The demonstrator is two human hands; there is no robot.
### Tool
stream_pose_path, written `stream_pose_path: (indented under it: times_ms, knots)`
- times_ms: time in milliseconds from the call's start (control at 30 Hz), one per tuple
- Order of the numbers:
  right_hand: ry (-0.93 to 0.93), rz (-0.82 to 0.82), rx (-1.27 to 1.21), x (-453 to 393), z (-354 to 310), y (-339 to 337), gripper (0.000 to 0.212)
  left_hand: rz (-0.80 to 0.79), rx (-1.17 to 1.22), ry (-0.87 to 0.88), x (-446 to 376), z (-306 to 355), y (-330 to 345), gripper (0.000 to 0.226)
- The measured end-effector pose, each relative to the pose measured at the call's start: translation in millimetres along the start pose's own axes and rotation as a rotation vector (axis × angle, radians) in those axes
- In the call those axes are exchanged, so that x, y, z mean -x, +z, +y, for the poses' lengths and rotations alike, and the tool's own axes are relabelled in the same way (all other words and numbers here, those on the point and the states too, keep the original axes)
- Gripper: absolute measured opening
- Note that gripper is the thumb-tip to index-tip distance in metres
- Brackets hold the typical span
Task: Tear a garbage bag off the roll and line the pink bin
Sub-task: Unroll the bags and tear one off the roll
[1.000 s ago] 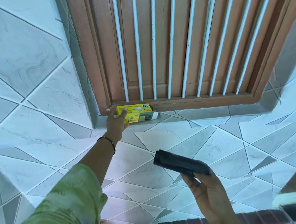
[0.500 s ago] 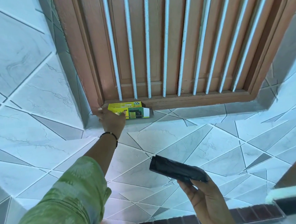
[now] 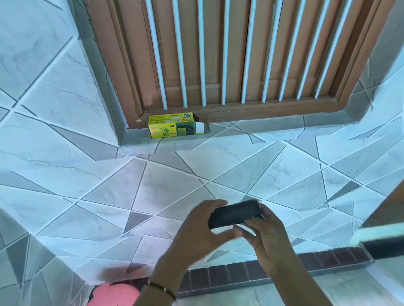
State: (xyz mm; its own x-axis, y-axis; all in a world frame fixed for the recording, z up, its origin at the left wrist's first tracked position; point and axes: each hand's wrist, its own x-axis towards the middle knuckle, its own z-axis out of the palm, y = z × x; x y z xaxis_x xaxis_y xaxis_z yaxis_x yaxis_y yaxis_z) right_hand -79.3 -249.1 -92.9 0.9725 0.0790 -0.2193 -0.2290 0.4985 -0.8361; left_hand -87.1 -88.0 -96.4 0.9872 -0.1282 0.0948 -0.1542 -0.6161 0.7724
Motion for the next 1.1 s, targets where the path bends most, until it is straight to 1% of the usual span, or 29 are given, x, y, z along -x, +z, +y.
stream_pose_path:
  times_ms: [33,67,100,167,267,367,433,500,567,633,700,800,900,1000,1067,1100]
  knots:
    - [0.013,0.014,0.013,2,3,1,0.026,0.025,-0.138,0.017,9,0,7,0.065]
    - [0.034,0.025,0.015,4,5,2,0.025,0.080,-0.232,0.022,17,0,13,0.060]
    - [0.060,0.032,0.005,6,8,5,0.024,0.139,-0.267,0.023,24,-2,15,0.050]
    - [0.103,0.044,-0.051,11,15,9,0.021,0.220,-0.221,0.005,37,-4,18,0.033]
    - [0.148,0.031,-0.109,18,26,11,0.012,0.307,-0.061,-0.067,52,-4,25,0.024]
    - [0.231,0.005,0.041,29,35,14,0.006,0.383,0.123,-0.133,65,3,29,0.014]
    - [0.308,-0.009,0.102,36,39,15,0.007,0.391,0.205,-0.170,72,5,30,0.006]
    - [0.366,-0.002,0.097,40,39,13,0.006,0.407,0.179,-0.200,76,2,29,0.012]
    - [0.403,0.016,0.061,42,39,10,0.006,0.419,0.169,-0.266,80,-2,25,0.015]
    - [0.433,0.029,0.008,42,37,6,0.008,0.417,0.285,-0.334,80,-10,21,0.021]
    - [0.452,0.017,-0.025,44,36,4,0.016,0.408,0.399,-0.395,81,-13,18,0.019]
    - [0.454,-0.063,0.006,44,34,5,0.032,0.360,0.486,-0.442,82,-16,13,0.017]
    - [0.456,-0.190,0.060,45,34,8,0.043,0.261,0.547,-0.491,83,-13,6,0.023]
    - [0.439,-0.263,0.144,46,36,10,0.043,0.247,0.563,-0.484,84,-12,2,0.024]
    - [0.435,-0.268,0.178,46,38,9,0.041,0.275,0.544,-0.473,85,-11,0,0.019]
    - [0.432,-0.267,0.184,45,38,8,0.044,0.282,0.547,-0.475,85,-11,-1,0.017]
